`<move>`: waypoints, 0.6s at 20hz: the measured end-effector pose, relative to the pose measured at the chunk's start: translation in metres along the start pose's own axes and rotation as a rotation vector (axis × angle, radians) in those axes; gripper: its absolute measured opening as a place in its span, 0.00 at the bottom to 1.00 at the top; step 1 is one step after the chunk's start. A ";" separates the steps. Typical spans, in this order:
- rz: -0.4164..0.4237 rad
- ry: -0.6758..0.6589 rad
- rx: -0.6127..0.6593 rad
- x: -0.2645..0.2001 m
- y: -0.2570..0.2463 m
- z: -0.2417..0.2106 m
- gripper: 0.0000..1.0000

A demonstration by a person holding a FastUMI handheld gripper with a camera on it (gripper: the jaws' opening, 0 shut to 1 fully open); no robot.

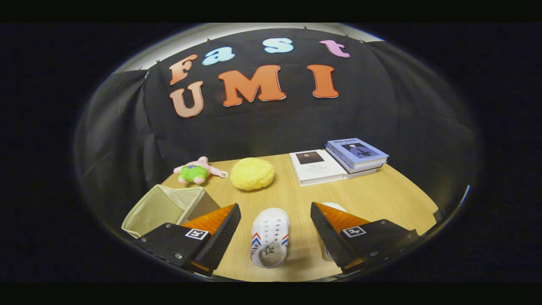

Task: Open the storage box then place both shoes into the box .Put the left shoe in first, then the right shoe, with the right side of both shoes facing outward in a uniform manner.

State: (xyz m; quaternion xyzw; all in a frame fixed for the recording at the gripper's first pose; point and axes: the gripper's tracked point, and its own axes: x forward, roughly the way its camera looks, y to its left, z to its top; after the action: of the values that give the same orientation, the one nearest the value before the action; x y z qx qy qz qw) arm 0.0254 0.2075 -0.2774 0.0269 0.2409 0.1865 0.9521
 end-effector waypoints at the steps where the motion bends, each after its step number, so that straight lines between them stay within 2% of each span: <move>1: -0.012 0.024 -0.002 0.004 -0.002 -0.014 0.96; 4: -0.039 0.111 -0.003 0.014 -0.007 -0.055 0.92; 6: -0.048 0.159 0.008 0.018 -0.010 -0.076 0.84; 9: -0.051 0.205 -0.001 0.025 -0.011 -0.096 0.73; 12: -0.048 0.242 -0.017 0.031 -0.007 -0.110 0.67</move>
State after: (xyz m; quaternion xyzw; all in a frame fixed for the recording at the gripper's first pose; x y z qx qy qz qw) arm 0.0021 0.2080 -0.3894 -0.0095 0.3532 0.1677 0.9203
